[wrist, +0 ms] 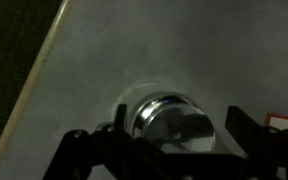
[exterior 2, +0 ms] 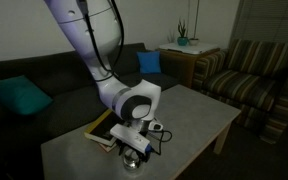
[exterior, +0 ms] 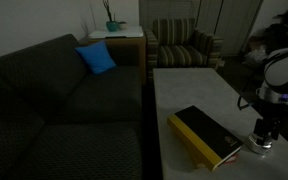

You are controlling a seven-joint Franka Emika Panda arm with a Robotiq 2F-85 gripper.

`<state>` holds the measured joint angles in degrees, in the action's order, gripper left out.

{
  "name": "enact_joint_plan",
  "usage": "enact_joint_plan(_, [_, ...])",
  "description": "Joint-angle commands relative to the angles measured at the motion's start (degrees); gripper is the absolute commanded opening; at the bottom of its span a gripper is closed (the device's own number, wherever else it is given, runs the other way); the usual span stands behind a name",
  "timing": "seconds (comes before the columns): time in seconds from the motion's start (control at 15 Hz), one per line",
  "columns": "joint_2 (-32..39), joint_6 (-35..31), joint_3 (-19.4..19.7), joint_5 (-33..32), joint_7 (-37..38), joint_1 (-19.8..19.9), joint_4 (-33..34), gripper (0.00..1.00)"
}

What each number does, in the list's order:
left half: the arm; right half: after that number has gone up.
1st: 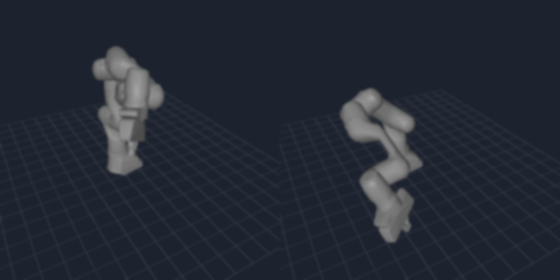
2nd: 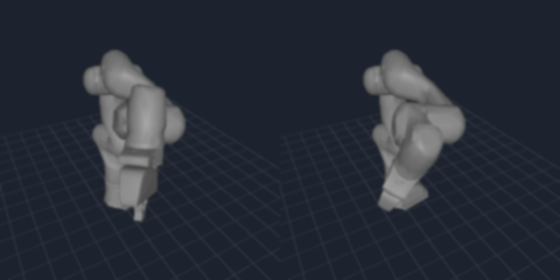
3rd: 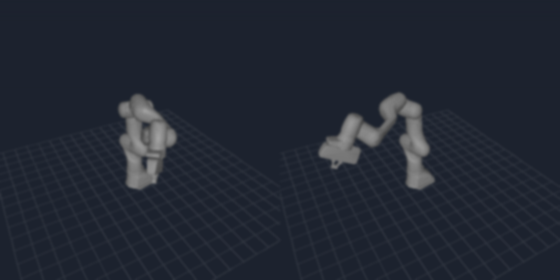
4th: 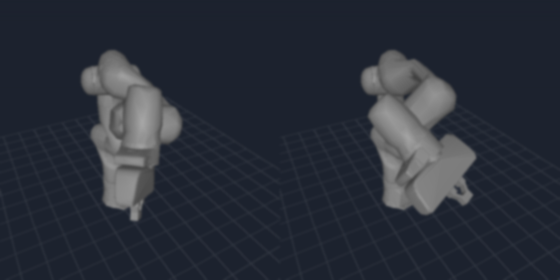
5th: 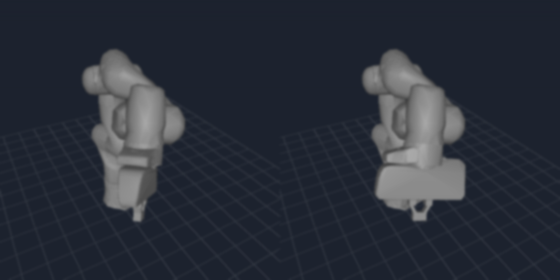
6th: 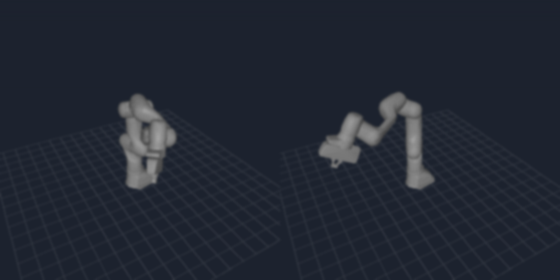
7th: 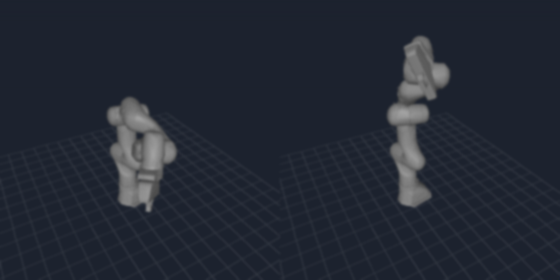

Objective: Uncover the metal container and put the lid on the table

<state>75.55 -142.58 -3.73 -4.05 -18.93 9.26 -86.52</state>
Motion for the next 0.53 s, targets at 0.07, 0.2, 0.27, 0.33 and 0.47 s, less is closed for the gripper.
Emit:
enact_joint_plan(0.07, [5.0, 0.6, -2.1, 1.4, -1.6, 2.1, 6.9, 1.0])
enact_joint_plan(0.2, [6.2, 0.5, -1.5, 1.5, -0.1, 1.4, 8.5, 1.0])
enact_joint_plan(0.27, [6.6, 0.3, -1.3, 1.5, 0.5, 1.1, 9.0, 1.0])
enact_joint_plan(0.33, [6.8, 0.1, -1.0, 1.6, 1.3, 0.8, 9.2, 1.0])
enact_joint_plan(0.47, [6.9, 0.2, -0.3, 1.7, 3.6, 0.2, 9.6, 1.0])
